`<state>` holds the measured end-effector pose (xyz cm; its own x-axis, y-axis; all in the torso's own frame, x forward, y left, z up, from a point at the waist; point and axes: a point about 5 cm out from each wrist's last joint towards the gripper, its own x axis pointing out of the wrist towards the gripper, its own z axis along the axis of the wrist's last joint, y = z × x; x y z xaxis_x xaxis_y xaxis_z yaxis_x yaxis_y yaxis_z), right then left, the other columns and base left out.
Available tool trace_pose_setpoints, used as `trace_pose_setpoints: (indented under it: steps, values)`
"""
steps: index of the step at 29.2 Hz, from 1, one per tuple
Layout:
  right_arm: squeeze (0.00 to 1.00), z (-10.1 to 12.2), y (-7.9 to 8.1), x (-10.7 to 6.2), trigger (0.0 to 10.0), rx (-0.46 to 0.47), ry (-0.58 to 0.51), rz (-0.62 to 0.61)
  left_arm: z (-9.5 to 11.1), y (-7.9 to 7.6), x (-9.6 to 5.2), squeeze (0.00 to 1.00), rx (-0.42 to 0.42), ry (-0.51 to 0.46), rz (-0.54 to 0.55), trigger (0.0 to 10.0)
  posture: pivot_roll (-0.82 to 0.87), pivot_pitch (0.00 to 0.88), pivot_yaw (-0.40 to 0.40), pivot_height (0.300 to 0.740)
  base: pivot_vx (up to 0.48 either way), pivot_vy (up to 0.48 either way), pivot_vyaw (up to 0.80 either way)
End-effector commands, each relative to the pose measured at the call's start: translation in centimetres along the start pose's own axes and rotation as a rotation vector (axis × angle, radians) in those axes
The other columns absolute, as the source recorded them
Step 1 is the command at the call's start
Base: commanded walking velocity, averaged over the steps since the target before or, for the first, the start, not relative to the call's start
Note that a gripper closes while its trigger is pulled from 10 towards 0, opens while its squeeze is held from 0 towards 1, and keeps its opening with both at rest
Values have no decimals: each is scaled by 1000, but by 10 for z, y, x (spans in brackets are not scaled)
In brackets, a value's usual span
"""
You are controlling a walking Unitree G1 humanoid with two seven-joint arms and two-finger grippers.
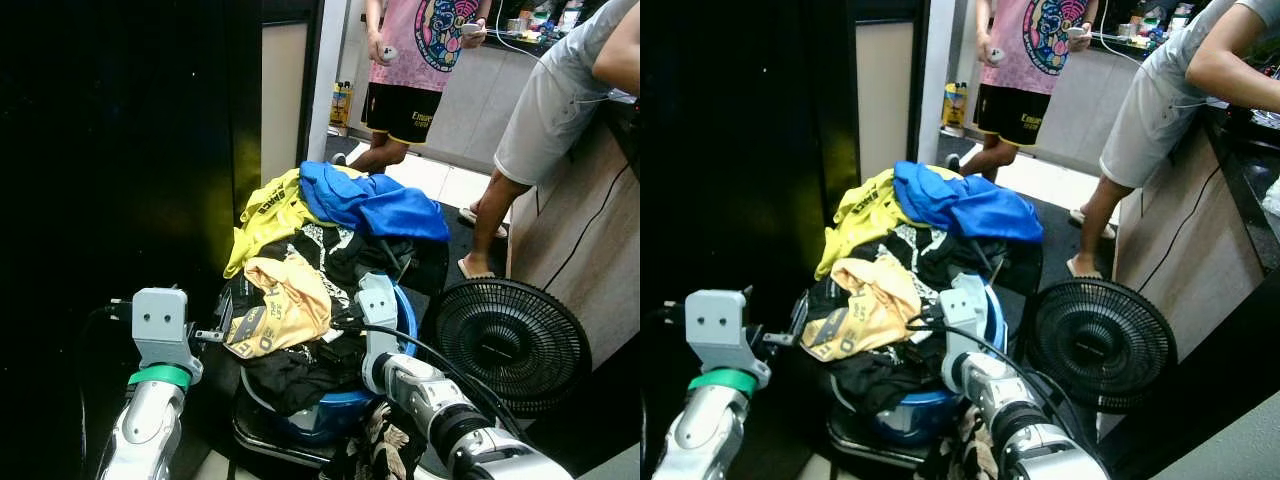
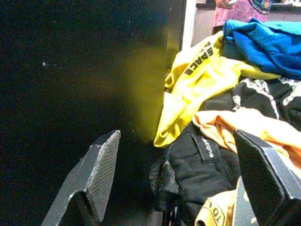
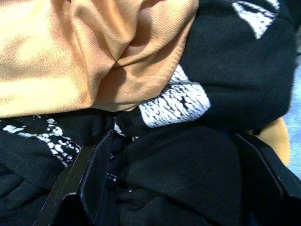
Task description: Clothes washing
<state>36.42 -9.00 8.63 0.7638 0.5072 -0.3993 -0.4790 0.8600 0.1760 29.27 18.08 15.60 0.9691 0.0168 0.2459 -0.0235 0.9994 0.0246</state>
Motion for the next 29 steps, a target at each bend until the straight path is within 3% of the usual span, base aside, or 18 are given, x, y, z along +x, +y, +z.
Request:
trace_pose_setpoints:
  steps: [1, 8, 21, 22, 23, 24, 29]
  values:
    - [0, -24, -2, -3, 10000, 47, 83, 5, -1, -1, -1, 0, 6, 11, -13, 10000, 123, 73, -32, 740, 0, 0, 0]
    - [0, -43, 1, -6, 10000, 101, 182, 36, -1, -3, -1, 0, 10, 13, -31, 10000, 125, 73, -28, 740, 0, 0, 0]
    - [0, -47, 3, -6, 10000, 73, 198, 43, -1, -4, 0, 0, 12, 15, -44, 10000, 120, 61, -26, 740, 0, 0, 0]
    - [0, -46, 6, -5, 1216, 63, 198, 63, -1, -5, 1, 0, 13, 13, -53, 10000, 120, 52, -24, 740, 0, 0, 0]
    - [0, -46, 6, -5, 1216, 63, 198, 63, -1, -5, 1, 0, 13, 13, -53, 10000, 120, 52, -24, 740, 0, 0, 0]
    - [0, -46, 8, -4, 0, 60, 198, 80, -1, -6, 2, 0, 13, 11, -60, 10000, 119, 46, -22, 740, 0, 0, 0]
    - [0, -46, 9, -5, 0, 64, 202, 99, 0, -7, 4, 0, 12, 7, -70, 10000, 115, 36, -21, 740, 0, 0, 0]
